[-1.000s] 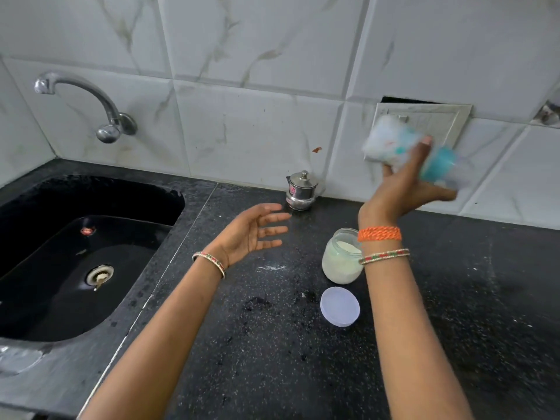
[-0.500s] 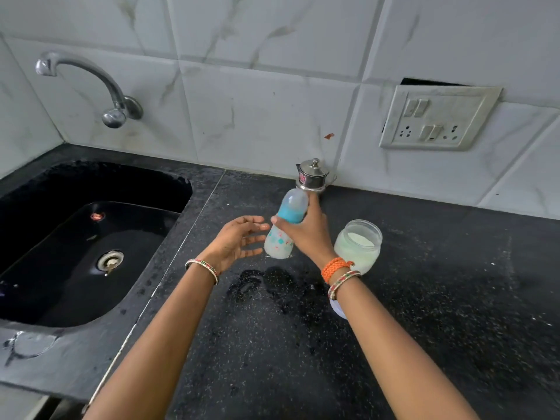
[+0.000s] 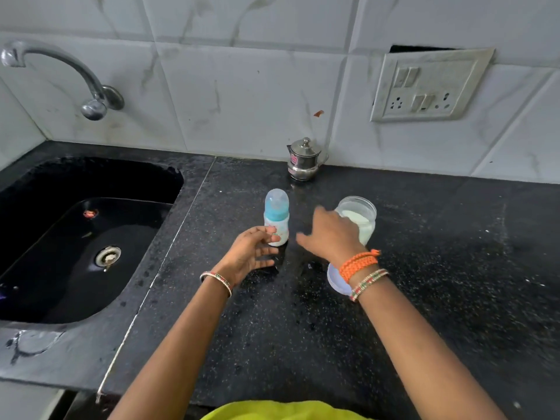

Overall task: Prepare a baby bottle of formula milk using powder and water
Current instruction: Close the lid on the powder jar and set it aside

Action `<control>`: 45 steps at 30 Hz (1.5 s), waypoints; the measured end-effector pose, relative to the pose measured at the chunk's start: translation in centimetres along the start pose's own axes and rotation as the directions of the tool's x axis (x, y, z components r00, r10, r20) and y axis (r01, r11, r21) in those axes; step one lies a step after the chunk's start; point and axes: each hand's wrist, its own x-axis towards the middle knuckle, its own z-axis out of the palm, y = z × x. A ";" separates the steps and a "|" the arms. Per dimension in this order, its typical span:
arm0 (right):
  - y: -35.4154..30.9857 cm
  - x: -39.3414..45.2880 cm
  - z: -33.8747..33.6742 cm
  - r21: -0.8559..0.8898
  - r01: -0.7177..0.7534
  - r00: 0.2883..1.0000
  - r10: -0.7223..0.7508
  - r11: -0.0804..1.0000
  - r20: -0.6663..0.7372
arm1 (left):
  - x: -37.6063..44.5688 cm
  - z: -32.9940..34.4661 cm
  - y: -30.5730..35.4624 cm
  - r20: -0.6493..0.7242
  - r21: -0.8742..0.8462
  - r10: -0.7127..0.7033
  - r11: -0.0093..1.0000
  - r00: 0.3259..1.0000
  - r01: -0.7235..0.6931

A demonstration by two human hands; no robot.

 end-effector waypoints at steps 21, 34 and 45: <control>8.2 -0.1 -5.5 -0.271 -0.252 0.960 0.275 0.929 0.050 | 3.1 8.7 2.0 0.221 0.482 0.283 0.800 0.933 -0.356; 6.5 4.7 -5.8 0.044 0.038 0.973 -0.047 0.998 0.225 | 6.9 11.4 0.0 0.230 0.543 0.258 0.766 0.938 -0.344; 5.6 5.5 -6.4 -0.147 -0.036 0.985 0.060 0.988 0.159 | 6.9 11.2 -1.0 0.203 0.494 0.340 0.774 0.918 -0.396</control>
